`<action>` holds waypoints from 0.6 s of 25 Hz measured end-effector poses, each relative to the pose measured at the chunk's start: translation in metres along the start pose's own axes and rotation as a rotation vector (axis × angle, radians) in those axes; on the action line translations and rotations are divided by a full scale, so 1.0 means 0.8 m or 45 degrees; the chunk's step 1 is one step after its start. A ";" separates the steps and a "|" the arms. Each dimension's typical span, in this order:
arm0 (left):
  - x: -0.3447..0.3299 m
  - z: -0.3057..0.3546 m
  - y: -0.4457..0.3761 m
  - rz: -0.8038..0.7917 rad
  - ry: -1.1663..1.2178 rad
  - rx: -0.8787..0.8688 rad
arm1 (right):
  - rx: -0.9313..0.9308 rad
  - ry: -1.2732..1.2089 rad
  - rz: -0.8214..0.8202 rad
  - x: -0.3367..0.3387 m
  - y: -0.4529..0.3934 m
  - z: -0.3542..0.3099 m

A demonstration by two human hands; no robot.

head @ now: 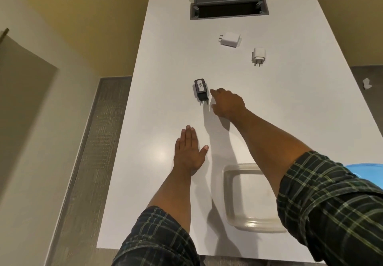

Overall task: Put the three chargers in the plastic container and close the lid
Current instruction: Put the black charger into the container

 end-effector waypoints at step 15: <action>0.024 0.004 -0.023 0.137 -0.124 -0.030 | -0.065 -0.064 0.195 0.006 -0.075 -0.039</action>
Point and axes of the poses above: each hand's wrist, its own y-axis away from the middle knuckle, its own x-axis out of the back of the hand, z = x × y, the point moved 10 cm from there along -y, towards the middle knuckle, and after that the axes turned 11 degrees about -z, right-handed, at the moved point
